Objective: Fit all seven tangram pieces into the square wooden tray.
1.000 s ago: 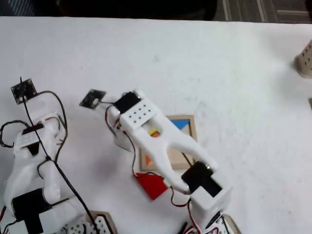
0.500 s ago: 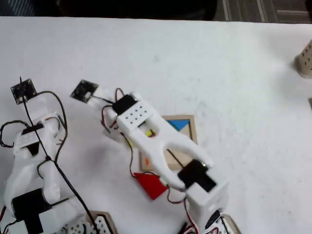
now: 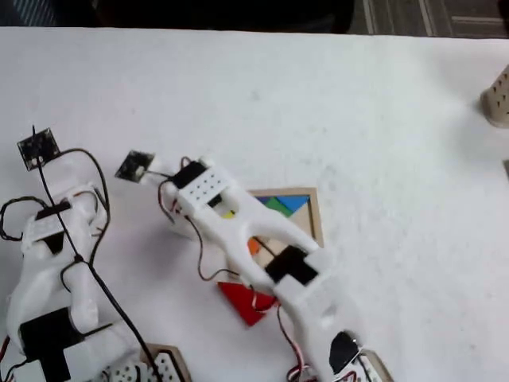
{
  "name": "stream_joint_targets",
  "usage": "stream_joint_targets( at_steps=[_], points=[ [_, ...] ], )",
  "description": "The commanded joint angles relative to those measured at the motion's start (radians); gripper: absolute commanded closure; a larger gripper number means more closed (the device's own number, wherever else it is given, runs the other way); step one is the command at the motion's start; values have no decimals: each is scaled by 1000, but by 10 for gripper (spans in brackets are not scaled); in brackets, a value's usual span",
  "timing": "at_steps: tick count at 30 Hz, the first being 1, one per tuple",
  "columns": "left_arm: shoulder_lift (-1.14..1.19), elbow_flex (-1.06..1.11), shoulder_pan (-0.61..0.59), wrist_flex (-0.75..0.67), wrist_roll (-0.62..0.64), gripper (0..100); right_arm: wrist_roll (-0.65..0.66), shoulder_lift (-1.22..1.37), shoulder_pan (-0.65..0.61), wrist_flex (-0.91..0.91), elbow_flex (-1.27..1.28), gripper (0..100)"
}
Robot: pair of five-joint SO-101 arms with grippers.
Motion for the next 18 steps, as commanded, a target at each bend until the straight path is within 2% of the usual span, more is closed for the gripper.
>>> stream_joint_targets(
  at_steps=[1, 8, 18],
  points=[
    [-1, -49, -12, -40, 3, 976, 12, 24, 25, 38, -94, 848],
    [-1, -49, -12, -40, 3, 976, 12, 30, 101, 162, -190, 979],
    [-1, -49, -12, -40, 3, 976, 92, -51, 163, 371, -207, 981]
  ],
)
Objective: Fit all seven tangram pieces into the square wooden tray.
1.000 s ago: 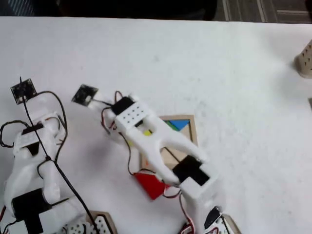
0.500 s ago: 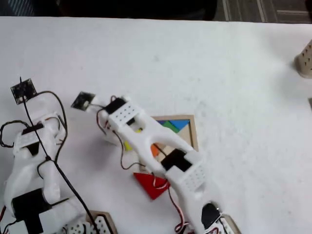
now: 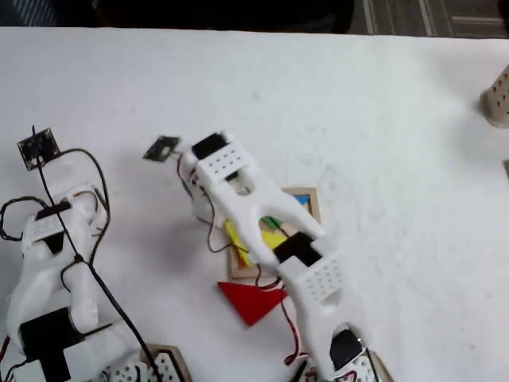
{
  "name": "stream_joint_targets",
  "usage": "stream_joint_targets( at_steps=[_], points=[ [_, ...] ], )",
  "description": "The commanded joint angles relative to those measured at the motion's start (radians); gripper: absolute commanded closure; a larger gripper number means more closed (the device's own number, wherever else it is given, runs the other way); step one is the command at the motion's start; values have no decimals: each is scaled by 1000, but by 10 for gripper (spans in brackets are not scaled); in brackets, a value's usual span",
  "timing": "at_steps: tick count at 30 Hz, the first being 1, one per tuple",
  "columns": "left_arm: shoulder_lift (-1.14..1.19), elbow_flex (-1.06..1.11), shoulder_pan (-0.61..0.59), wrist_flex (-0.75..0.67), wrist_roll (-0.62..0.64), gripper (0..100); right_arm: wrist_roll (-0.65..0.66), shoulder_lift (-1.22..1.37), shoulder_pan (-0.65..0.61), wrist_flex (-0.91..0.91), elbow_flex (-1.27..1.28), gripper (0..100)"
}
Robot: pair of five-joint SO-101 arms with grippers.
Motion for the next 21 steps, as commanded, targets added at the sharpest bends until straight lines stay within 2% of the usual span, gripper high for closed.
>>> stream_joint_targets(
  at_steps=[1, 5, 11, 14, 18, 21],
  points=[
    [-1, -49, -12, -40, 3, 976, 23, -105, 41, 65, -32, 981],
    [-1, -49, -10, -40, 3, 976, 18, -156, 88, 73, -34, 966],
    [-1, -49, -8, -41, 2, 976, -63, -282, 134, 139, -32, 835],
    [-1, -49, -7, -41, -2, 976, -66, -329, 179, 140, 2, 866],
    [-2, -44, 10, -68, -3, 976, -68, -429, 272, 137, 124, 988],
    [-10, -44, 47, -68, -5, 977, -68, -527, 367, 111, 301, 981]
  ],
)
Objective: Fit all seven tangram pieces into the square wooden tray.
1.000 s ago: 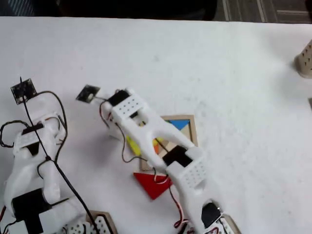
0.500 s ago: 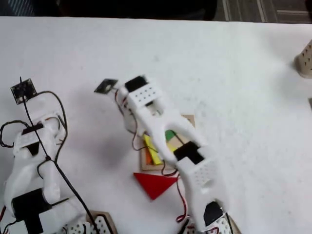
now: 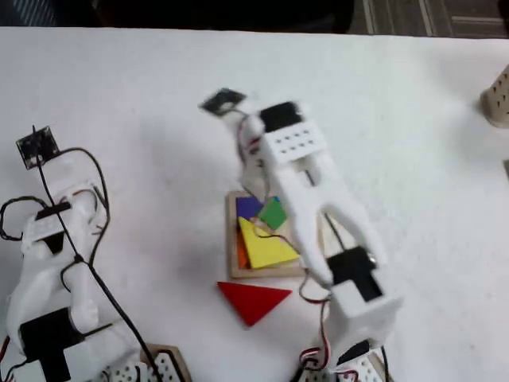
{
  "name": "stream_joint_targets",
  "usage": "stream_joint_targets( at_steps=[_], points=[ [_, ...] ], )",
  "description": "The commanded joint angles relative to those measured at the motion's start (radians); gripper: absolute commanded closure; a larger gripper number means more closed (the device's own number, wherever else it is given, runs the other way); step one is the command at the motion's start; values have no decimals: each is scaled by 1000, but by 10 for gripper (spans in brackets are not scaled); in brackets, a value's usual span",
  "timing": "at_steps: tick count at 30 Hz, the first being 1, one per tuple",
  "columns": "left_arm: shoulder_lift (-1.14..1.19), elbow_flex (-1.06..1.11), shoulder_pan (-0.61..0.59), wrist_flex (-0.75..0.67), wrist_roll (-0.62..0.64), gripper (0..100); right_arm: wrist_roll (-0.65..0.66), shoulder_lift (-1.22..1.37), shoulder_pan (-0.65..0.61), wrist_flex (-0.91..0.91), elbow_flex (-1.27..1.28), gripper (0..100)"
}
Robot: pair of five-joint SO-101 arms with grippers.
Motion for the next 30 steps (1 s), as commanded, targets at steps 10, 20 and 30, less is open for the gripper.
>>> stream_joint_targets(
  at_steps=[10, 20, 30],
  points=[
    [-150, -35, 351, 235, -8, 978, -14, -527, 286, -423, 844, 981],
    [-343, 190, 364, 32, 0, 977, -17, -848, 7, -397, 977, 981],
    [-344, 192, 481, 32, -2, 977, -232, -885, 157, -519, 1049, 981]
  ],
)
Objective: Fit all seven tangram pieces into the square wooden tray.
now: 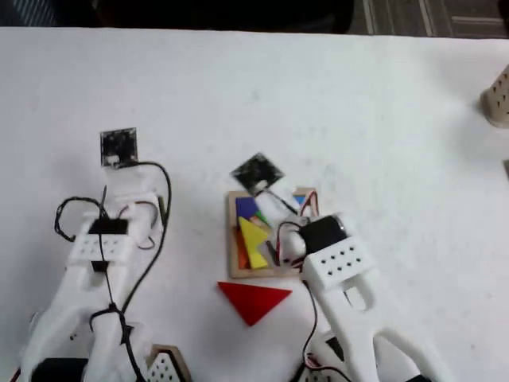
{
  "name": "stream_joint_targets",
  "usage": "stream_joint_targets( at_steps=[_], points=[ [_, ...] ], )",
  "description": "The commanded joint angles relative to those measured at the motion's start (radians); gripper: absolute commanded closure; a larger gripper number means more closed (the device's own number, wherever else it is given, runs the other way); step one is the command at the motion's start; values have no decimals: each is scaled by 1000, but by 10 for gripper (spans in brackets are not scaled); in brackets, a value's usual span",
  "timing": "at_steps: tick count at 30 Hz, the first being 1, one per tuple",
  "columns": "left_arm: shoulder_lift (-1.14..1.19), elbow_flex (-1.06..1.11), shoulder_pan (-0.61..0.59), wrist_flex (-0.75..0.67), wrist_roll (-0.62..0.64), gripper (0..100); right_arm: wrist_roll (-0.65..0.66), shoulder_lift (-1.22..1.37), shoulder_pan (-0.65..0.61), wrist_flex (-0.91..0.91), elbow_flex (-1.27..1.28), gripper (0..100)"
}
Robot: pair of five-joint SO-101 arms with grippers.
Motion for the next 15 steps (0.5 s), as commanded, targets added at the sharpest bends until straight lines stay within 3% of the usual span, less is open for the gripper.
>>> stream_joint_targets(
  at_steps=[1, 3, 6, 10, 15],
  points=[
    [-36, -5, 119, -23, -2, 977, -20, -35, 309, -58, 2, 981],
    [-36, -5, 243, -23, 0, 978, -20, -25, 490, -91, 8, 981],
    [-35, -12, 417, -29, 25, 978, 5, -10, 621, -128, 63, 978],
    [-5, -54, 555, -38, 175, 978, 101, 2, 700, -131, 109, 980],
    [185, -132, 610, -37, 183, 978, 127, 21, 723, -147, 123, 980]
  ],
)
